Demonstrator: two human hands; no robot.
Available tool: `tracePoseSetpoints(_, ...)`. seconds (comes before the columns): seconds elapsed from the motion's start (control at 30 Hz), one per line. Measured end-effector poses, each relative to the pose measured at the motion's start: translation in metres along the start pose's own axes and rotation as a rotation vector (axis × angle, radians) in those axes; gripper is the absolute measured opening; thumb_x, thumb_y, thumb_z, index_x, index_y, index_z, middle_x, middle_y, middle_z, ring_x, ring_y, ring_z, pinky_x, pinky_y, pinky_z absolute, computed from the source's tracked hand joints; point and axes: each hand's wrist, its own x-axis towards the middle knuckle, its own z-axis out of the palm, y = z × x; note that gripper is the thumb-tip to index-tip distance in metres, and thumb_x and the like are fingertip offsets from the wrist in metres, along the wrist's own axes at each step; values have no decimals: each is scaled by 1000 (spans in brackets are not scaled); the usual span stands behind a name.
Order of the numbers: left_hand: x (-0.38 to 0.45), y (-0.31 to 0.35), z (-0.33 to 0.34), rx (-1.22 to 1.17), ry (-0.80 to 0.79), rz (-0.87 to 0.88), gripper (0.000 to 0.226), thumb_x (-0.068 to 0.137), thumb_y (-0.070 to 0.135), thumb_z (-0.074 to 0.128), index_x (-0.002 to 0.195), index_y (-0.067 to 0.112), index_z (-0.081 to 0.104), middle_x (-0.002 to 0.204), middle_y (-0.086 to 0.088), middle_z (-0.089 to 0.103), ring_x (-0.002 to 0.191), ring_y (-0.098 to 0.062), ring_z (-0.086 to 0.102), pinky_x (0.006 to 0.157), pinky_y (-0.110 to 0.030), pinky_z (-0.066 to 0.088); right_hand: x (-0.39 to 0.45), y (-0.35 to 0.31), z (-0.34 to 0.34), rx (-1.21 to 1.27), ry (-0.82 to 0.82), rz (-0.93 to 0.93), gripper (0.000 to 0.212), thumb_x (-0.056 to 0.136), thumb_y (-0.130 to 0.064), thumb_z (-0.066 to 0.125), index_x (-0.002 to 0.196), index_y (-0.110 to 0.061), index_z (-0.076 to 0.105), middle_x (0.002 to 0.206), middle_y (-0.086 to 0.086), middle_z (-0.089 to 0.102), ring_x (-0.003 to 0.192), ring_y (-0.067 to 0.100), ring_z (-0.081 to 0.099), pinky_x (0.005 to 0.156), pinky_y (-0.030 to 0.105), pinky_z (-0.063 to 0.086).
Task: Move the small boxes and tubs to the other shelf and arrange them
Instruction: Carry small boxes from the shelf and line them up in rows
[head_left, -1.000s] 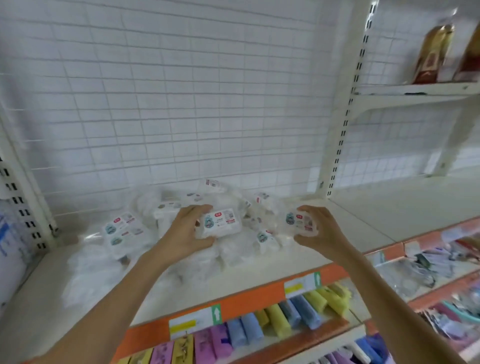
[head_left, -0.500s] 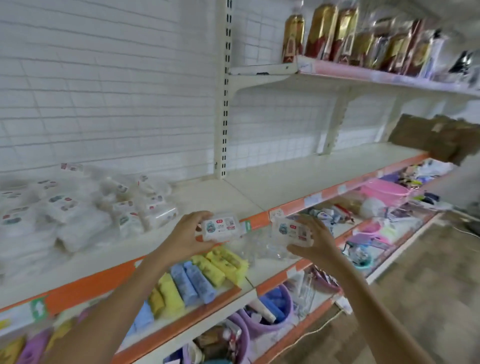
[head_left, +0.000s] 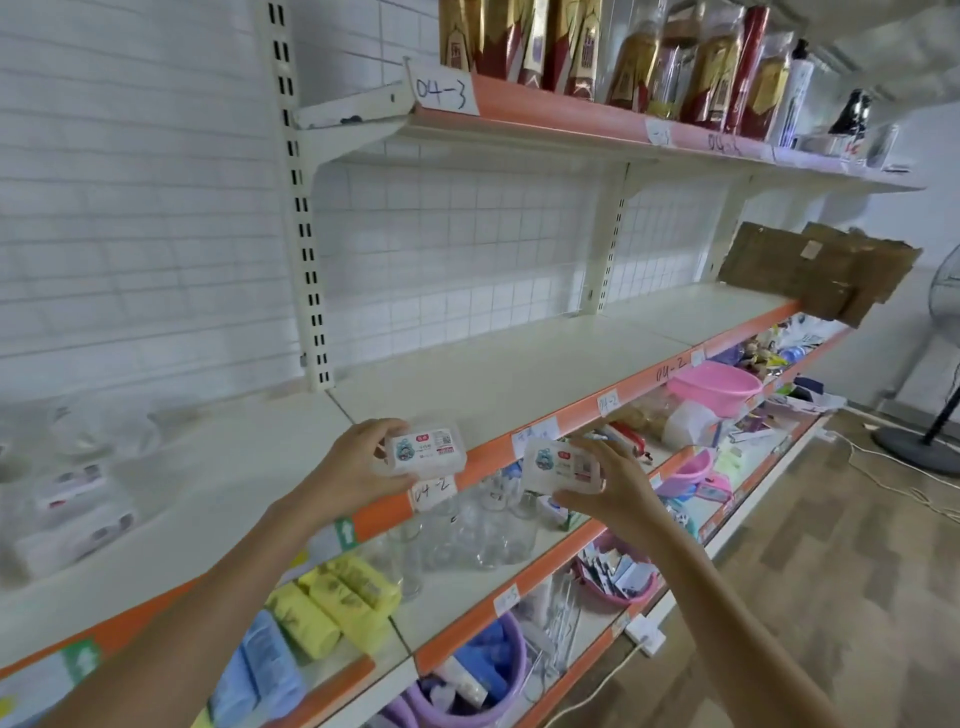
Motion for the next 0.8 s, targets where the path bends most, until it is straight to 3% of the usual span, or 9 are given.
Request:
tracePoseSetpoints(0.1, 44, -8, 7, 27, -10, -8, 60, 71, 23, 79, 124, 16, 51, 113, 4, 51, 96, -10, 53, 76, -5, 38, 47, 17, -4, 1, -19, -3, 69, 72, -25, 77, 133, -19, 45, 131, 3, 42, 117, 20, 40, 91, 26, 38)
tracePoseSetpoints(0.23, 92, -20, 10, 35, 16, -57, 61, 71, 21, 79, 125, 15, 51, 113, 1, 52, 99, -13, 55, 90, -22, 43, 111, 27, -10, -7, -82, -31, 70, 74, -27, 75, 135, -21, 42, 134, 2, 40, 119, 21, 43, 96, 31, 40)
tracePoseSetpoints(0.43, 134, -41, 11, 86, 44, -146, 59, 72, 22, 78, 126, 15, 52, 112, 3, 54, 101, -10, 54, 92, -21, 43, 195, 45, 2, 52, -163, -101, 67, 74, -28, 76, 133, -21, 45, 129, 1, 42, 115, 19, 44, 92, 23, 37)
tracePoseSetpoints(0.53, 151, -55, 13, 113, 81, -228, 60, 72, 19, 78, 126, 13, 53, 112, 3, 54, 102, -12, 55, 88, -15, 38, 239, 55, 13, 98, -234, -154, 67, 73, -29, 77, 132, -20, 46, 127, 1, 43, 114, 21, 47, 97, 29, 40)
tracePoseSetpoints(0.8, 173, -77, 22, 254, 166, -497, 68, 77, 24, 73, 137, 14, 42, 131, 1, 48, 113, -11, 47, 99, -23, 36, 342, 63, 59, 199, -496, -344, 67, 70, -27, 79, 129, -19, 48, 123, -2, 40, 109, 17, 49, 91, 21, 40)
